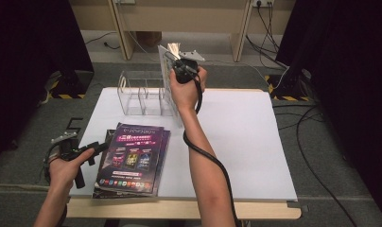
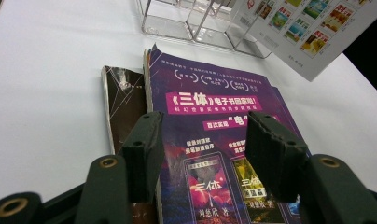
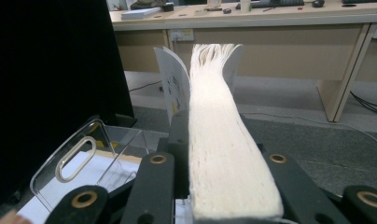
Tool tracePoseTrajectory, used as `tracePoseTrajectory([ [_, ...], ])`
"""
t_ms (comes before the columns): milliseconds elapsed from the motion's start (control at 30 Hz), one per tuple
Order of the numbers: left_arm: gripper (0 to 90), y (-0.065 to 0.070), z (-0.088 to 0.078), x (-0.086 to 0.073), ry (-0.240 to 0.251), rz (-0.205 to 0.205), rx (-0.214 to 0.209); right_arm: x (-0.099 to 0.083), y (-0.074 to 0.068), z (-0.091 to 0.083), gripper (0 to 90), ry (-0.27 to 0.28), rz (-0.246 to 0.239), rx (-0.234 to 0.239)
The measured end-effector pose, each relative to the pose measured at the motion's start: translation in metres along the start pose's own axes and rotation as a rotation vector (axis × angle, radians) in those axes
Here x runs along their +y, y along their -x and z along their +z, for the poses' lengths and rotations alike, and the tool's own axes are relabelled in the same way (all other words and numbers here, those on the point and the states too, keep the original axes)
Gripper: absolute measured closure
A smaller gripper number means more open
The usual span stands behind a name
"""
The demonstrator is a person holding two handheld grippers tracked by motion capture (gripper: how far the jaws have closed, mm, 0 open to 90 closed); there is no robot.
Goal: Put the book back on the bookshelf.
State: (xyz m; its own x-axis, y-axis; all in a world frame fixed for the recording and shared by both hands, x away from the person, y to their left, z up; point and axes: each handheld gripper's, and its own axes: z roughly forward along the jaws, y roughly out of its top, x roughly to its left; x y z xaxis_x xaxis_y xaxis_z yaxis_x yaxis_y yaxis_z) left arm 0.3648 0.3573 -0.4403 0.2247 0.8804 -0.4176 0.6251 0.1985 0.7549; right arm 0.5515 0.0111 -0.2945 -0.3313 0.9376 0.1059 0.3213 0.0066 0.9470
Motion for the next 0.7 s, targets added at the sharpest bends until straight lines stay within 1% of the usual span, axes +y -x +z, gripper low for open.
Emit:
tracePoseTrajectory([
  [33,45.8,0.000,-0.001,0.001,0.004,0.000,0.001,-0.003,0.000,0.002,74.3,-0.005,-0.012,0.001],
  [67,45.9,0.000,-0.001,0.001,0.004,0.000,0.001,-0.005,-0.001,0.002,74.3,-0.017,-0.006,-0.002],
  [100,45.9,0.000,-0.001,0.001,0.005,0.003,0.001,-0.007,-0.001,0.003,74.3,-0.019,-0.010,0.000],
  [133,45.9,0.000,-0.001,0.001,0.005,0.003,0.001,-0.007,-0.001,0.003,74.3,-0.019,-0.010,0.000],
  [167,45.9,0.000,-0.001,0.001,0.004,0.004,0.002,-0.008,-0.001,0.003,74.3,-0.019,-0.021,-0.002],
  [333,45.9,0.000,-0.001,0.001,0.004,0.002,-0.002,-0.012,-0.002,0.000,74.2,-0.009,-0.016,-0.005],
  [467,45.8,0.001,-0.003,0.001,0.010,0.003,-0.001,-0.015,-0.004,-0.004,73.9,-0.007,-0.028,-0.011],
  [500,45.8,0.002,-0.002,0.001,0.008,0.004,-0.001,-0.017,-0.003,-0.006,73.9,-0.006,-0.037,-0.010],
  [667,45.8,0.004,0.000,0.000,0.000,0.008,-0.009,-0.020,-0.001,-0.012,73.6,-0.023,-0.033,-0.010],
  [700,45.8,0.005,0.000,0.000,-0.003,0.009,-0.011,-0.021,0.000,-0.014,73.6,-0.029,-0.025,-0.004],
])
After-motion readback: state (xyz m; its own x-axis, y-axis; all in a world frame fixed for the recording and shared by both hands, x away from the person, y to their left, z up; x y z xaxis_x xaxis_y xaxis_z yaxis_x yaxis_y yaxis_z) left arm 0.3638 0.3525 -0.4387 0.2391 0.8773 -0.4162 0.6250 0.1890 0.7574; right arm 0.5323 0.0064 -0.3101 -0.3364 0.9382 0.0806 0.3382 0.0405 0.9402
